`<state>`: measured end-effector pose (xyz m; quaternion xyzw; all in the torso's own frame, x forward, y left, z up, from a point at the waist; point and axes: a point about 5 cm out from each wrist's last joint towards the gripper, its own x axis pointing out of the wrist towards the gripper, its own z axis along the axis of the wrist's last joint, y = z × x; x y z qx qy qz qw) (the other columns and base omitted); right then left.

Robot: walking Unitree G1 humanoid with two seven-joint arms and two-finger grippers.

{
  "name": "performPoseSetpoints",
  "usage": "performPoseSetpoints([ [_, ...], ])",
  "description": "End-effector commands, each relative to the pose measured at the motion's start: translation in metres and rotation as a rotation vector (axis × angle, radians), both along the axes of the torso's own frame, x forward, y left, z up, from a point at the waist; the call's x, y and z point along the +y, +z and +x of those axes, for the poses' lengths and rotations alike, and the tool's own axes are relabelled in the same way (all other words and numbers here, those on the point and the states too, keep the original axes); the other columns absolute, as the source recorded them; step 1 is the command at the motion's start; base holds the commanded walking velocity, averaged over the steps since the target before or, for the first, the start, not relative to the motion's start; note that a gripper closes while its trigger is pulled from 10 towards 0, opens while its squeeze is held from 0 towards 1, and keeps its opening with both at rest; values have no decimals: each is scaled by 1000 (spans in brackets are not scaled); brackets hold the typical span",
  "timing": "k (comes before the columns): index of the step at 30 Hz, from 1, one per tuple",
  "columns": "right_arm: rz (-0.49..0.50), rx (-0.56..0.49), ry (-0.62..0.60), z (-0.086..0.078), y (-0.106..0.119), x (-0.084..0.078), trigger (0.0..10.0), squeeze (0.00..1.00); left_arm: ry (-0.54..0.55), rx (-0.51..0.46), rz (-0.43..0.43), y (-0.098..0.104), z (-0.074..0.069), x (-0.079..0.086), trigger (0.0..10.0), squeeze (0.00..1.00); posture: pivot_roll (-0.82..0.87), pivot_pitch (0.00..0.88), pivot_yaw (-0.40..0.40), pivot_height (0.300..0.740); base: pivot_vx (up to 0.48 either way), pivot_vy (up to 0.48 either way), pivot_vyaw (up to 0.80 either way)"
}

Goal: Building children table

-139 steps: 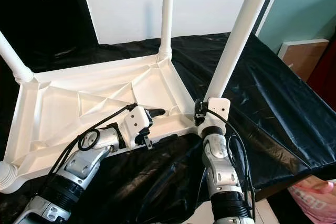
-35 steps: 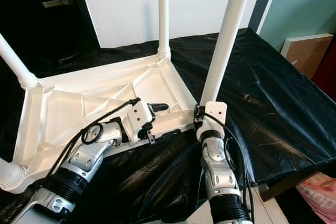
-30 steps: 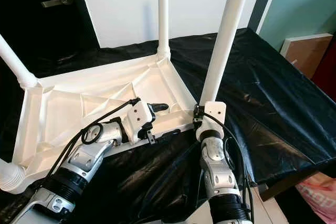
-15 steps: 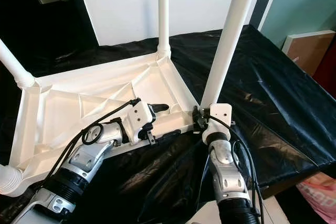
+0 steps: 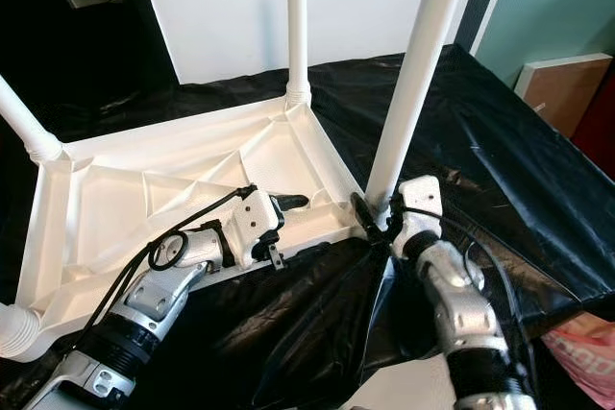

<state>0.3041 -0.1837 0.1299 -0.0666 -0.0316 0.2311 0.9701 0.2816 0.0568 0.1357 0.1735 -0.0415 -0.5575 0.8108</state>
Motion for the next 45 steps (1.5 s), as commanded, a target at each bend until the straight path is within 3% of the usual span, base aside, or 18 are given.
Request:
performPoseSetpoints([
  [1,-10,16,39,0,-4,3,10000,0,-51,18,32,-3,-4,0,10000,0,-22,43,0,740,0,0,0],
  [7,-50,35,111,8,-4,5,10000,0,-59,24,40,-4,-6,0,10000,0,-10,46,-10,740,0,0,0],
  [8,-63,45,128,9,-6,4,0,0,-57,22,40,-4,-6,0,10000,0,-1,51,-15,740,0,0,0],
  [20,-81,85,163,5,-16,-3,0,0,-60,20,41,-2,-10,1,10000,0,3,82,-17,740,0,0,0],
  [21,-80,88,155,4,-17,-5,2667,0,-60,22,43,-3,-10,1,10000,0,3,83,-18,740,0,0,0],
  [22,-80,88,155,4,-17,-5,2667,0,-60,22,43,-3,-10,1,10000,0,3,83,-18,740,0,0,0],
  [23,-75,88,144,3,-18,-5,10000,0,-60,22,44,-3,-10,1,10000,0,1,87,-19,740,0,0,0],
  [27,-53,75,79,0,-19,-8,10000,0,-58,19,41,-2,-9,0,10000,0,-3,91,-18,740,0,0,0],
  [36,-53,75,79,0,-19,-8,10000,0,-58,19,41,-2,-9,0,10000,0,-3,91,-18,740,0,0,0],
  [38,18,49,-133,-4,-22,-8,10000,0,-52,13,37,0,-6,0,10000,0,-23,82,-9,740,0,0,0],
  [41,47,37,-230,-8,-24,-6,10000,0,-48,7,36,0,-3,-1,10000,0,-25,82,-8,740,0,0,0],
  [45,67,44,-274,-10,-26,-1,10000,0,-45,6,34,1,-3,-1,10000,0,-26,80,-9,740,0,0,0],
])
